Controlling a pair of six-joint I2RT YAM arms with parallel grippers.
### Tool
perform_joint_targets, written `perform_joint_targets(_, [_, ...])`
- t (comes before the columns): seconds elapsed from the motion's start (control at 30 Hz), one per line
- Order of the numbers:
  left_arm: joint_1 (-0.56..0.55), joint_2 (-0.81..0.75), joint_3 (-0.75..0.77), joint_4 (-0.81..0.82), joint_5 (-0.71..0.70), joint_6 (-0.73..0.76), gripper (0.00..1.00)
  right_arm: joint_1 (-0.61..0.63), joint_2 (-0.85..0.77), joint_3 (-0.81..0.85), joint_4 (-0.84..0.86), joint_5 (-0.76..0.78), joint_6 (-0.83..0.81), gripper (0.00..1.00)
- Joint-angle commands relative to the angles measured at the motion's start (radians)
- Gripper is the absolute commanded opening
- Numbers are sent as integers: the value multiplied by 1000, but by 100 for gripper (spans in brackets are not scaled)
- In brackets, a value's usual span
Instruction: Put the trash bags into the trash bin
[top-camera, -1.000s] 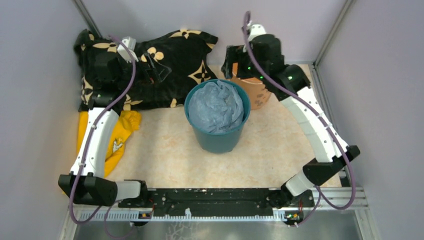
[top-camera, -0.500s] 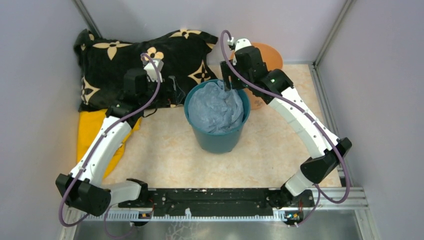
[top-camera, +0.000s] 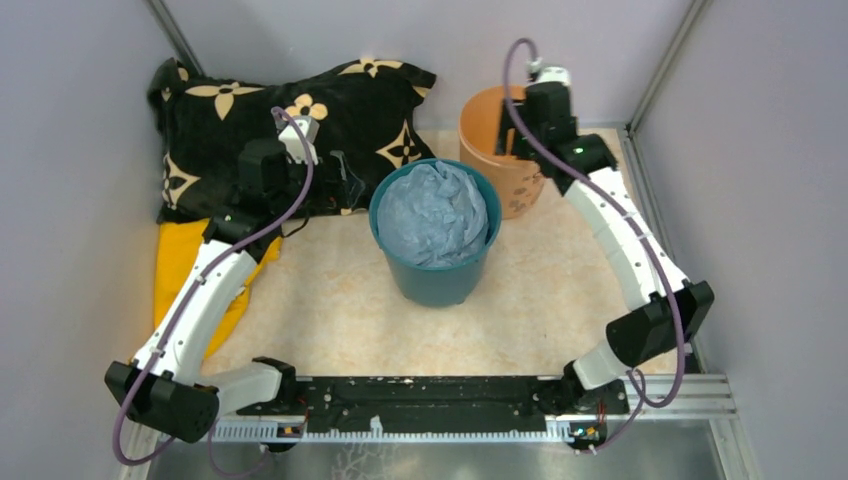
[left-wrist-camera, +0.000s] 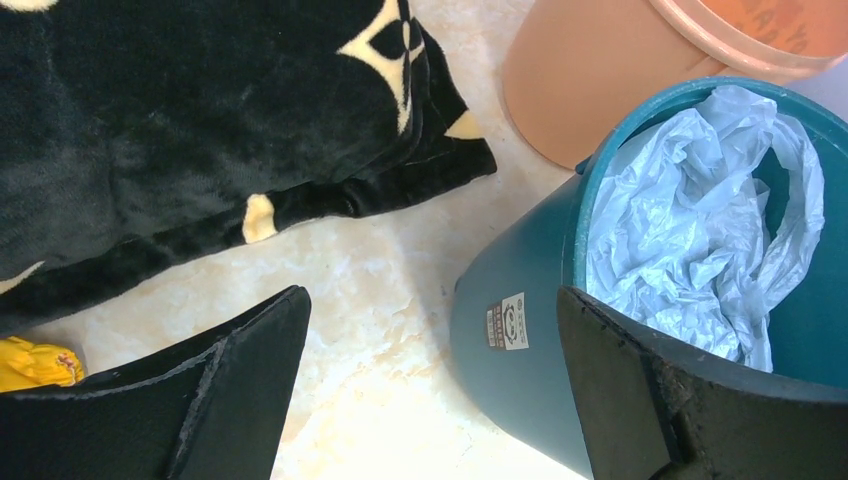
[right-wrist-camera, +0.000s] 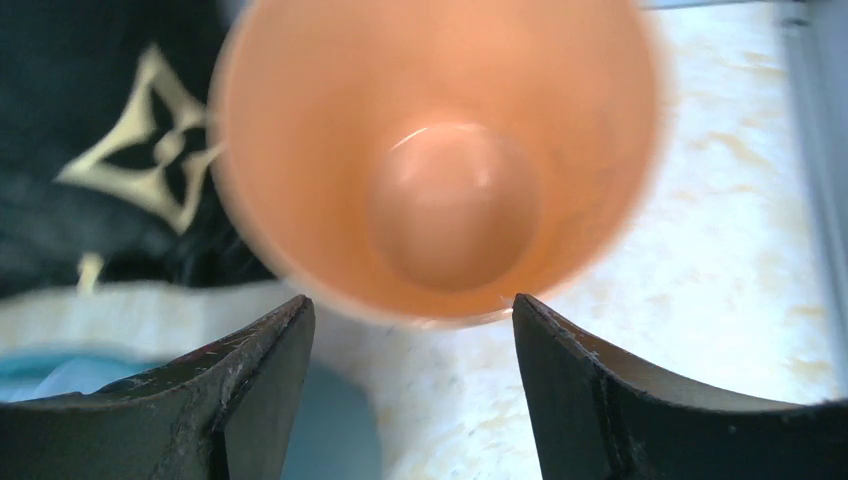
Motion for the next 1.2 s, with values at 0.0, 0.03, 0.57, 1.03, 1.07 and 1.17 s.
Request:
perform_joint_targets(0.0, [3,-19,-4,-23,-14,26,99,-204,-63,13,66,-52,98,72])
perform_joint_targets(0.03, [3,-21,-7,-23,-16,28,99,-238,-37,36,42,-56,98,72])
perform_joint_targets(0.57, [3,-29,-27,-43,-42,45,99,-308,147,18,-38,-83,96,73])
perform_joint_targets(1.03, [3,-36,-42,-37,-35,39,99,-309,125,-88,-10,-66,94,5])
perform_joint_targets(1.07, [3,-39,-43,-38,-37,39,99,-309,126,-84,-11,-60,96,0])
perform_joint_targets(1.17, [3,-52,-38,-47,-39,38,99,-310,123,-61,-11,-38,99,0])
